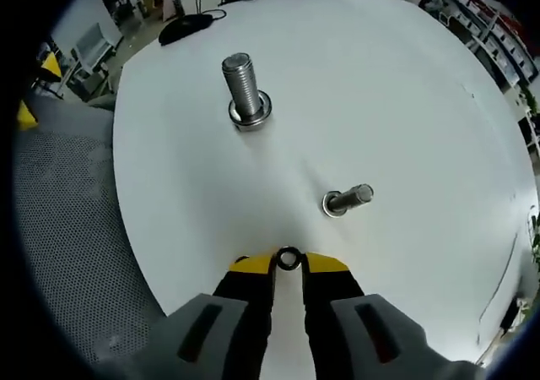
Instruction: Place the washer onto the threaded stud by aligning its center hole with the stud, sliding it down to the base, and recovering from edge contact or off-axis alignment until the washer reaches the visible bottom stop.
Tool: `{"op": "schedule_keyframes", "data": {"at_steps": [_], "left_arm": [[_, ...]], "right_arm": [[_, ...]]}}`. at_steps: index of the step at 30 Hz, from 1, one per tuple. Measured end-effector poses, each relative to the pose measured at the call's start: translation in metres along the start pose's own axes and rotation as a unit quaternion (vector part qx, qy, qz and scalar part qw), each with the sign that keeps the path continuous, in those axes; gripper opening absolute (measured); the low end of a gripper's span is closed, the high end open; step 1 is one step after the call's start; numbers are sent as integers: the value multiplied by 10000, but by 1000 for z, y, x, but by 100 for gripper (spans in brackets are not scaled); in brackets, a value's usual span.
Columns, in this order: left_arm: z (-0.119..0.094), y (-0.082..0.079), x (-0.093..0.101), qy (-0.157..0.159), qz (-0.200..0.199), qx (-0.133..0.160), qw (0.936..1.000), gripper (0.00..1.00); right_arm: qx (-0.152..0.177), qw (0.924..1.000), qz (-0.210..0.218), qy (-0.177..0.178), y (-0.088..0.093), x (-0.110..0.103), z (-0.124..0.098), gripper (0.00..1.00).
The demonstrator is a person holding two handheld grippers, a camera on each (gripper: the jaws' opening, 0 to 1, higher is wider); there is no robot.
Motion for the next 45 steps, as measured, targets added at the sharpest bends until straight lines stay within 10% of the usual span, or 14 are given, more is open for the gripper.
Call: {"op": "schedule_keyframes", "data": {"at_steps": [10,19,45], "left_arm": [[0,0,0,-2,-16,11,10000,25],[0,0,0,-15,-26,33,10000,25],[0,0,-1,-15,-36,40,10000,25]], "right_arm": [[-635,9956,-506,465,-8,-9,4,15],[172,9979,567,278,3,-2,0,14],[966,9883,1125,365,-11,9,-25,14]]}}
Point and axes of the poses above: the point that each gripper's makers call its tool centre point, and the gripper's own axes: z roughly forward along the fingers, x roughly to its right, y roughly out of its underside, the point moved 6 cm from there along -z, roughly backward along the fingers, and after that the axes turned 10 degrees about z, right-handed, at the moved point
